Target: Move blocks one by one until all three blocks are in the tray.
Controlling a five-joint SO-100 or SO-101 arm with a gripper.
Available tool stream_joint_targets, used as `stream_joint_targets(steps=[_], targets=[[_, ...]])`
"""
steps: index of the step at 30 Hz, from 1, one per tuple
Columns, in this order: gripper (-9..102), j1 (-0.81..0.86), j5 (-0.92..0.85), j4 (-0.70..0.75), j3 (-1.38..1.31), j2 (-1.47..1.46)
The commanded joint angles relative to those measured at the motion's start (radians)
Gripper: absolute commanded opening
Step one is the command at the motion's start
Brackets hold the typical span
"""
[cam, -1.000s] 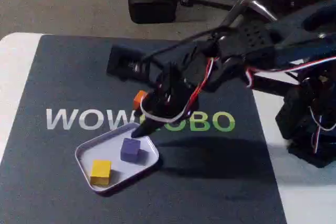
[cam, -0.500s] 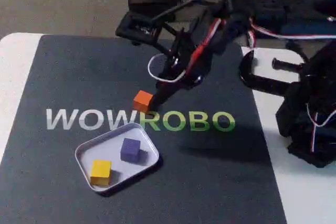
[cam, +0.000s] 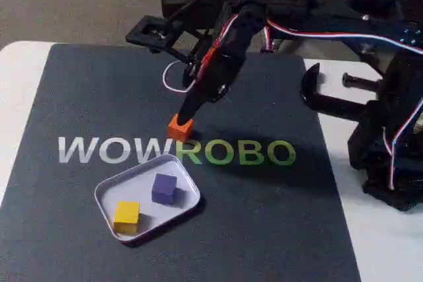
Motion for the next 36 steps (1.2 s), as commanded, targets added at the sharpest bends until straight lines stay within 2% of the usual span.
stream_joint_targets(steps=[1, 16, 36], targets=[[15, 0.025, -0.005, -0.009, -0.046, -0.003], [16, 0.051, -0.048, -0.063, -0.055, -0.098], [18, 0.064, -0.101, -0.057, -0.060, -0.143]])
